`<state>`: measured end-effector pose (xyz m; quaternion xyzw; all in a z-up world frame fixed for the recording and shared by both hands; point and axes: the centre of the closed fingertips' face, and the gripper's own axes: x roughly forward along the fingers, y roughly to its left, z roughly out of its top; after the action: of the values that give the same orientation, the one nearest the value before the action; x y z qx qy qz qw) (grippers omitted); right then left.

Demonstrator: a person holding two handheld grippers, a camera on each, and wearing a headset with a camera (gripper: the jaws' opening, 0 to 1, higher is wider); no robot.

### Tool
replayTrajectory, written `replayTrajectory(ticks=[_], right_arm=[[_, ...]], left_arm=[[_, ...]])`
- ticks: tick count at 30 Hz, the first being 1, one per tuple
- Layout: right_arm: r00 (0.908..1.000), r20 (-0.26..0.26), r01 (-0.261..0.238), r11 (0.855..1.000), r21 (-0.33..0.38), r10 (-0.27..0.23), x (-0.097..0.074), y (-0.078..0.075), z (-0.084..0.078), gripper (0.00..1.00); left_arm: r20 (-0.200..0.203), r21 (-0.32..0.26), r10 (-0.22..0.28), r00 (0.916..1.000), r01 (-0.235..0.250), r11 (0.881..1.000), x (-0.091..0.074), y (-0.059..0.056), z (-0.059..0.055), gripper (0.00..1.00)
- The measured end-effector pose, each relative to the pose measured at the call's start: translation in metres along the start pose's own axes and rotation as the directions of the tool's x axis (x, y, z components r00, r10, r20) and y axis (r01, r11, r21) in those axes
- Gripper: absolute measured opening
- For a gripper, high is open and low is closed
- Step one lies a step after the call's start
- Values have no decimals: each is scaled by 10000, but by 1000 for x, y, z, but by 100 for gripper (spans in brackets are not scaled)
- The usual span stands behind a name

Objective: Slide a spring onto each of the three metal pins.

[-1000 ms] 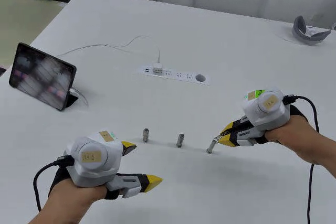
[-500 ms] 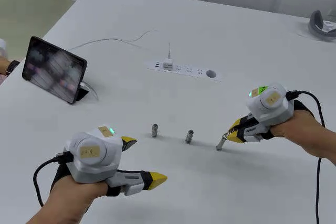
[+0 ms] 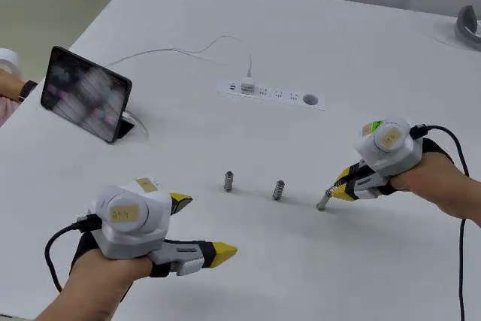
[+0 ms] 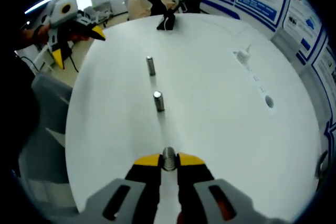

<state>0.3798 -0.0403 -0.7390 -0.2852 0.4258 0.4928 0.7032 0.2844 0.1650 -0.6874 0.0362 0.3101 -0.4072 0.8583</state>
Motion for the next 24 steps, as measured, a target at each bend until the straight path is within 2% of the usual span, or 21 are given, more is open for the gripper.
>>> replayTrajectory(ticks=[11, 24], right_arm=[[9999, -11, -132, 9999, -8, 132, 5, 0, 3, 13], [9993, -300, -251, 9994, -247, 244, 20, 3, 1, 13]], left_arm=[[-48, 6, -26, 10000, 26, 10000, 1, -2, 0, 72], [-35, 29, 15, 10000, -15, 10000, -1, 0, 3, 72]])
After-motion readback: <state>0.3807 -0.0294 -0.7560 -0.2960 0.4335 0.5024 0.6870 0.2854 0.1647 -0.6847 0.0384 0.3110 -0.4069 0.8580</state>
